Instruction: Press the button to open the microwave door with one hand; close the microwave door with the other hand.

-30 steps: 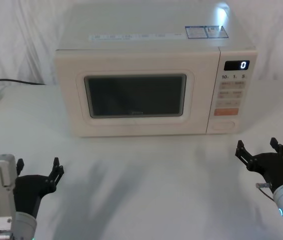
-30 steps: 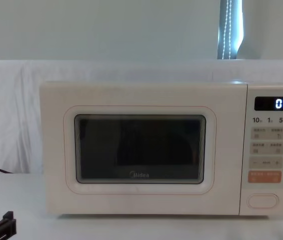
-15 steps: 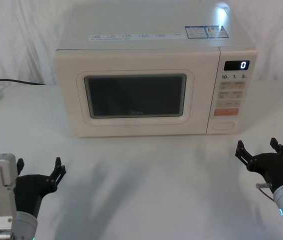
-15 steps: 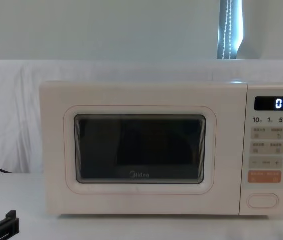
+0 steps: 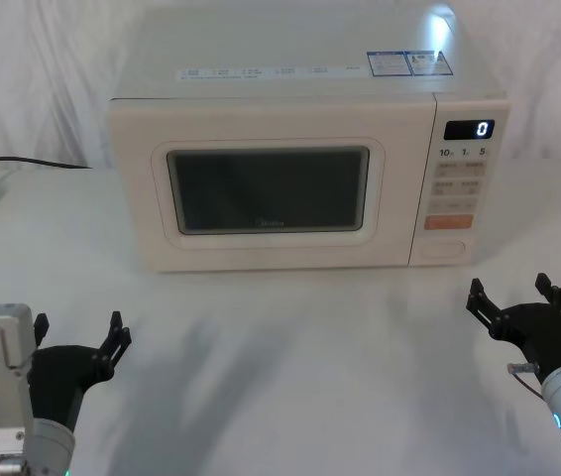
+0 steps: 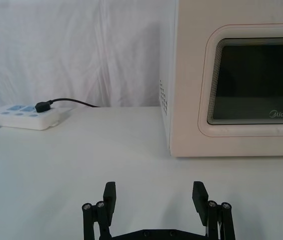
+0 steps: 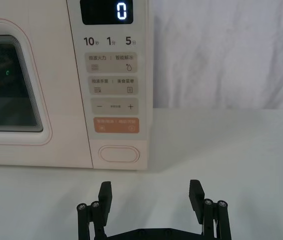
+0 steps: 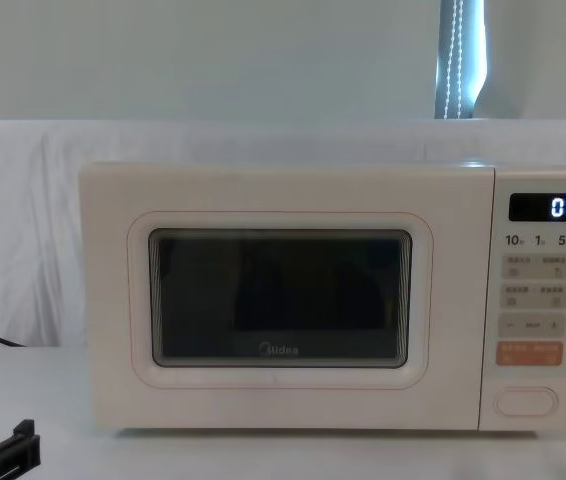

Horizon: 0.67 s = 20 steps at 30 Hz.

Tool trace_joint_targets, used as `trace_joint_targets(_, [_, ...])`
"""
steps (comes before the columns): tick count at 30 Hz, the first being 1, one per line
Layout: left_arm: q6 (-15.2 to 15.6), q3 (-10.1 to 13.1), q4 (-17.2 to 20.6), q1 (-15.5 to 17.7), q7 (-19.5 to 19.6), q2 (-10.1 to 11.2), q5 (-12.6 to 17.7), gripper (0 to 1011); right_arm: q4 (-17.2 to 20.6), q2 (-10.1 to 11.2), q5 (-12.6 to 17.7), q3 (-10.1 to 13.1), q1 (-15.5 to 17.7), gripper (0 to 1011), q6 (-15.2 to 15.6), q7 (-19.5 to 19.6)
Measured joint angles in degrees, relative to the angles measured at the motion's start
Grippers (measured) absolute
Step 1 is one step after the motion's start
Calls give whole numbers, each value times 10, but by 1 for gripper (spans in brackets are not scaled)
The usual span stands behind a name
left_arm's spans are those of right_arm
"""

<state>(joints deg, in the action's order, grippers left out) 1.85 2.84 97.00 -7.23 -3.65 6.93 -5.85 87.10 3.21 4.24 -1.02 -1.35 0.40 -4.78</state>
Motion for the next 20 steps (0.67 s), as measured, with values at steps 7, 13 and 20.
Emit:
trace_joint_targets(7, [0, 0, 0, 0, 0, 0, 0, 1001, 0, 0, 0, 0, 0, 1002, 0, 0])
trace_joint_targets(13, [0, 0, 0, 0, 0, 0, 0, 1001, 0, 0, 0, 0, 0, 1002, 0, 0])
trace_joint_targets(20, [0, 0, 0, 0, 0, 0, 0, 1001, 0, 0, 0, 0, 0, 1002, 0, 0])
